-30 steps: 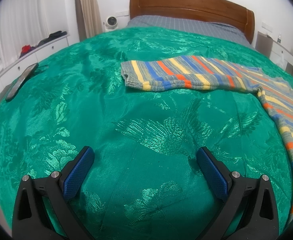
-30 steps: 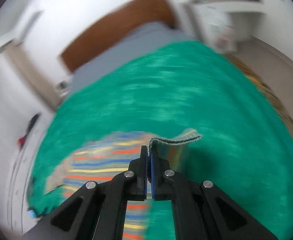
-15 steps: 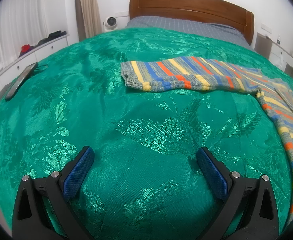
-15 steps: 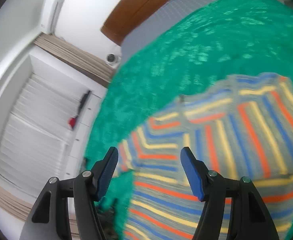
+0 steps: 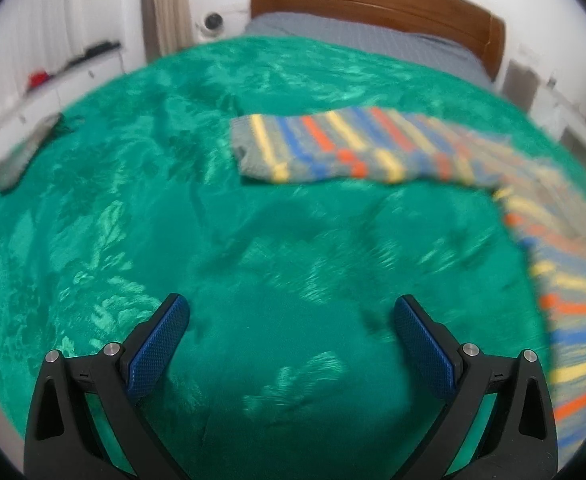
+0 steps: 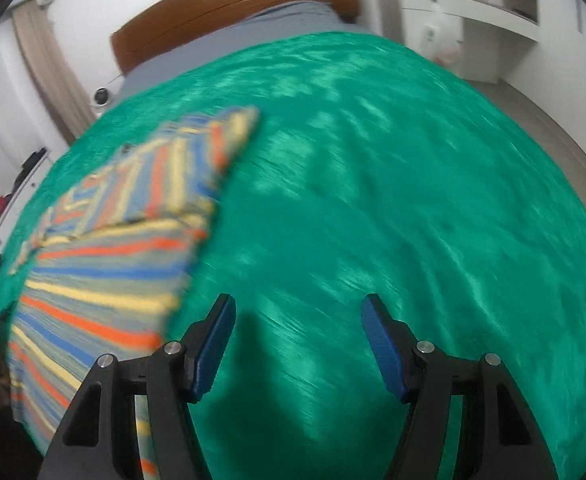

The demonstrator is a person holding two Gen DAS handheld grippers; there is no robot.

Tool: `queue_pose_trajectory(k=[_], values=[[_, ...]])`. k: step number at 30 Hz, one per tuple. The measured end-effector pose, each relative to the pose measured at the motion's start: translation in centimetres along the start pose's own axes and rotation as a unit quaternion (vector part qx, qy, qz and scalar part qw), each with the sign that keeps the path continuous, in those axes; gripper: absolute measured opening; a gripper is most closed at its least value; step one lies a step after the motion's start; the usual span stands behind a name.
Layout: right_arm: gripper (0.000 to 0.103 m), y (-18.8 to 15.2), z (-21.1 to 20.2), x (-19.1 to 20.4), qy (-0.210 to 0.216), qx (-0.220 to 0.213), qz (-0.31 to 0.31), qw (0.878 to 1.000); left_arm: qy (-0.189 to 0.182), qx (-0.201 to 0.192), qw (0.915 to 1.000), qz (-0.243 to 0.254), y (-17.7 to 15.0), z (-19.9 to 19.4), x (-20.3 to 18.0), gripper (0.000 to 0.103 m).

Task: Fold small clothes

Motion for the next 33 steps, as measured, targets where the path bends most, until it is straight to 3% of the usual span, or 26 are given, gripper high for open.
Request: queue_pose_trajectory(k=[2, 4, 8, 10, 13, 14, 15, 16, 19, 22, 26, 29, 31, 32, 33], values=[[0.066, -0.8, 0.2, -1.3, 0.006, -0.007, 0.008, 1.000, -0.034, -0.001, 0.9991, -0.023, 2.1, -0.7, 0.6, 0.103], [0.067, -1.3, 0.1, -1.8, 0.014, -0.028, 0.008, 0.999, -0.042, 0.010, 0.9980, -0.046, 5.0, -0.3, 1.5, 0.103], [0.078, -1.1, 0.8, -1.3, 0.023, -0.037, 0.004, 0.999, -0.021, 0.064, 0.9940, -0.087, 9.0, 3.4, 3.1, 0.101], [0.078, -1.2, 1.1, -0.9, 0.023, -0.042, -0.003, 0.999, -0.013, 0.092, 0.9911, -0.096, 9.9, 5.3, 3.4, 0.092], [0.078, -1.5, 0.9, -0.9, 0.025, -0.049, -0.003, 0.999, -0.027, 0.129, 0.9862, -0.100, 10.3, 7.5, 2.9, 0.049], [0.078, -1.6, 0.8, -0.9, 0.025, -0.050, -0.003, 0.998, -0.034, 0.136, 0.9853, -0.098, 10.3, 7.9, 2.5, 0.013], [0.078, -1.6, 0.9, -0.8, 0.024, -0.051, -0.005, 0.998, -0.030, 0.137, 0.9856, -0.095, 10.3, 7.9, 2.2, 0.003], [0.079, -1.6, 0.9, -0.8, 0.024, -0.052, -0.005, 0.998, -0.029, 0.130, 0.9867, -0.093, 10.6, 7.6, 2.0, 0.002], [0.079, -1.7, 0.9, -0.9, 0.025, -0.055, -0.006, 0.998, -0.024, 0.073, 0.9952, -0.061, 12.9, 4.6, -0.4, 0.002], [0.079, -1.9, 0.9, -1.0, 0.026, -0.059, -0.006, 0.998, -0.049, 0.012, 0.9987, 0.009, 15.9, 0.5, -6.4, 0.002], [0.079, -1.9, 0.9, -1.0, 0.027, -0.064, -0.006, 0.998, -0.113, -0.038, 0.9870, 0.107, 17.6, -3.9, -17.2, 0.002], [0.079, -2.0, 0.9, -1.0, 0.028, -0.066, -0.006, 0.997, -0.177, -0.031, 0.9710, 0.157, 16.2, -4.7, -25.0, 0.003], [0.079, -2.0, 0.9, -1.0, 0.028, -0.067, -0.007, 0.997, -0.214, 0.011, 0.9602, 0.179, 14.3, -3.1, -29.5, 0.026], [0.079, -2.0, 0.9, -1.0, 0.029, -0.067, -0.007, 0.997, -0.221, 0.030, 0.9574, 0.184, 13.0, -2.2, -31.1, 0.062], [0.079, -2.0, 0.9, -1.0, 0.030, -0.068, -0.007, 0.997, -0.217, 0.045, 0.9576, 0.185, 11.1, -1.6, -32.1, 0.081]])
Point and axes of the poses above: each gripper's, at about its wrist camera, not at the fingertips, and z roughly the way its jaws point, x to its left, y to its top, the point moved 2 cm from there along z, roughly the way its jaws point, and after that the axes turned 3 degrees about y, right-handed, at the moved point
